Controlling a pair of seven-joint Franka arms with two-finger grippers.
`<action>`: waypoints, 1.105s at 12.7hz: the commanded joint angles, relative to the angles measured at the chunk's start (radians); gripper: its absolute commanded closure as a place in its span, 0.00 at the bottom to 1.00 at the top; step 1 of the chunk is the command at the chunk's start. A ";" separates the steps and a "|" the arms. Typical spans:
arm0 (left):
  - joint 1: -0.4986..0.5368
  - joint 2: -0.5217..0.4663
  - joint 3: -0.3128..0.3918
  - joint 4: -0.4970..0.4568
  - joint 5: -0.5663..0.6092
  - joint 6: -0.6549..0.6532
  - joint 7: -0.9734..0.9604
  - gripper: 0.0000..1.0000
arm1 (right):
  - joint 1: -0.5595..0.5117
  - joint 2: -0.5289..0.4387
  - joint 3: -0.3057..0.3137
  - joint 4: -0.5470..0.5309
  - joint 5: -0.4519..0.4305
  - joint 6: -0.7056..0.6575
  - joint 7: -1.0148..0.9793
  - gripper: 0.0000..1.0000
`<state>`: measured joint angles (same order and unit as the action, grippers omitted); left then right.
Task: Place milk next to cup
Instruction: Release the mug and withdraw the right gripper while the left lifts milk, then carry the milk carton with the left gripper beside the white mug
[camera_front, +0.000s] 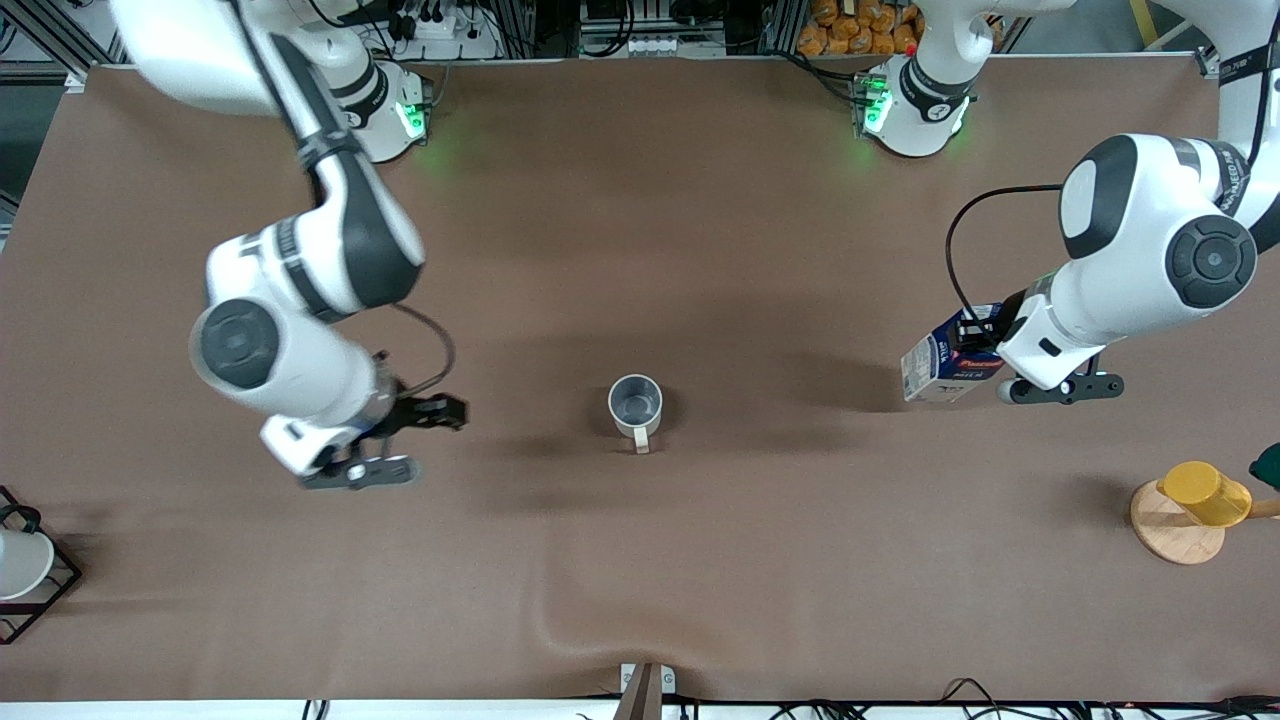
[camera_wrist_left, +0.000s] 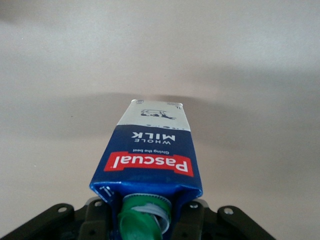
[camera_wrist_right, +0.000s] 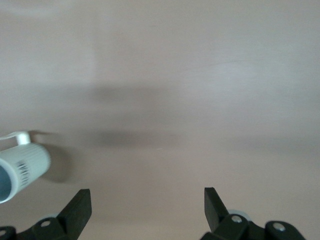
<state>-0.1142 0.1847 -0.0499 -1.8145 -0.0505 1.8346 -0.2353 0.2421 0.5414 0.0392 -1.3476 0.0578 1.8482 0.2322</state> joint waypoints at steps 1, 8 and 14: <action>-0.018 -0.007 -0.050 0.021 -0.023 -0.024 -0.102 0.56 | -0.099 -0.139 0.021 -0.155 -0.009 0.000 -0.071 0.00; -0.018 -0.016 -0.312 0.009 -0.008 -0.075 -0.332 0.56 | -0.305 -0.498 0.019 -0.394 -0.009 -0.107 -0.309 0.00; -0.197 0.039 -0.344 0.027 -0.025 0.043 -0.612 0.56 | -0.288 -0.551 -0.073 -0.230 -0.016 -0.404 -0.314 0.00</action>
<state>-0.2671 0.2099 -0.3973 -1.8044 -0.0517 1.8309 -0.7704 -0.0697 -0.0103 -0.0086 -1.6520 0.0546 1.5238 -0.0730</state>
